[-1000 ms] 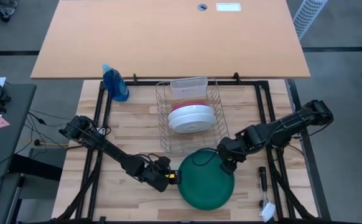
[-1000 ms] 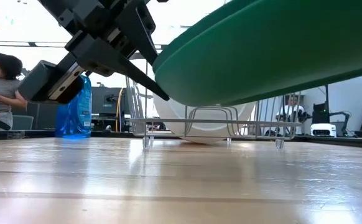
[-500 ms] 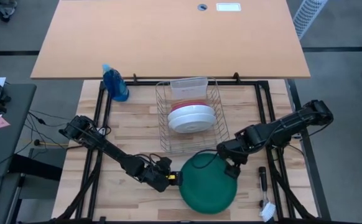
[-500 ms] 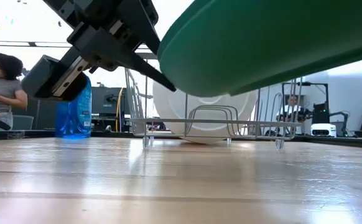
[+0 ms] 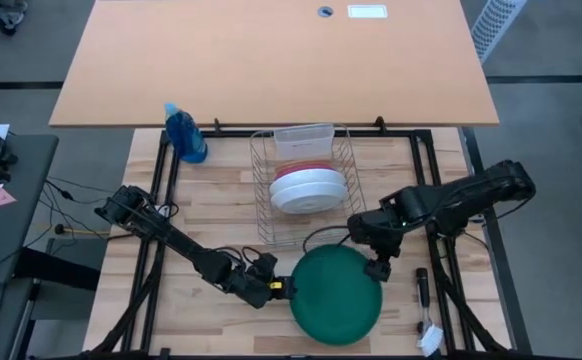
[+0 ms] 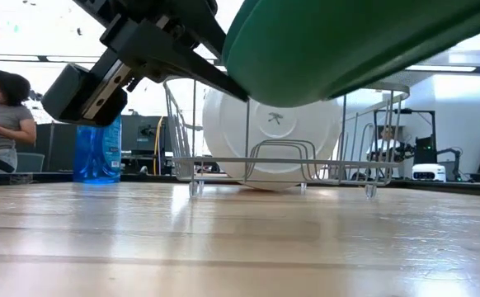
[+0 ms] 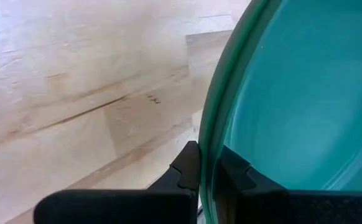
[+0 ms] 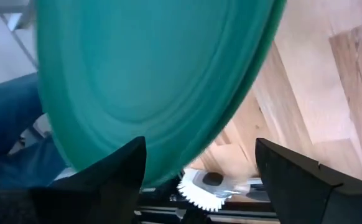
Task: Sort dishes
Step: Put the green plate in the dish rack
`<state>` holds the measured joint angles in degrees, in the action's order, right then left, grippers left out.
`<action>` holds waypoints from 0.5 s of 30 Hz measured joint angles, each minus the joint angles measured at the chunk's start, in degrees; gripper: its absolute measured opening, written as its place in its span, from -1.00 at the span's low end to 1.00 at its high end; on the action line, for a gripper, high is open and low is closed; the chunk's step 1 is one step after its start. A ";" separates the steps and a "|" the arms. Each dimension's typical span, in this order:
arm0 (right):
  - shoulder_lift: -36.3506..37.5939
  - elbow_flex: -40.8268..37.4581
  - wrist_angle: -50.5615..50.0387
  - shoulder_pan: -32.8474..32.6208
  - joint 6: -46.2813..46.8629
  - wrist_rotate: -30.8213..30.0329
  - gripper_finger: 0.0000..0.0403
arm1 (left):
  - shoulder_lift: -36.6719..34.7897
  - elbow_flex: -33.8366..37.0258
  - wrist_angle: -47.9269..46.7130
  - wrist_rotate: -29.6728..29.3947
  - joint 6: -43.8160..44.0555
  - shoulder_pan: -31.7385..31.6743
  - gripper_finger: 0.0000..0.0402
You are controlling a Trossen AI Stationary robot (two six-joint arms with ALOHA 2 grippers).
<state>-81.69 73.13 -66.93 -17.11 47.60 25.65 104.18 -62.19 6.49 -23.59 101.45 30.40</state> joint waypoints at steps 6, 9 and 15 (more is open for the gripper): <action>0.07 3.56 -0.28 2.06 -2.20 -3.33 0.50 | 0.00 0.02 -0.95 0.91 0.26 0.11 -0.96; 0.04 3.45 -0.68 1.03 -0.33 -6.96 0.50 | 0.00 0.02 -0.80 0.91 0.32 0.12 -0.96; 0.04 3.45 1.27 -5.46 7.03 -15.49 0.50 | 0.00 0.63 -0.93 0.87 2.00 0.10 -0.96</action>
<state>-81.65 76.58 -65.66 -22.57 54.63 10.15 104.18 -61.57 5.56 -22.72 103.45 30.50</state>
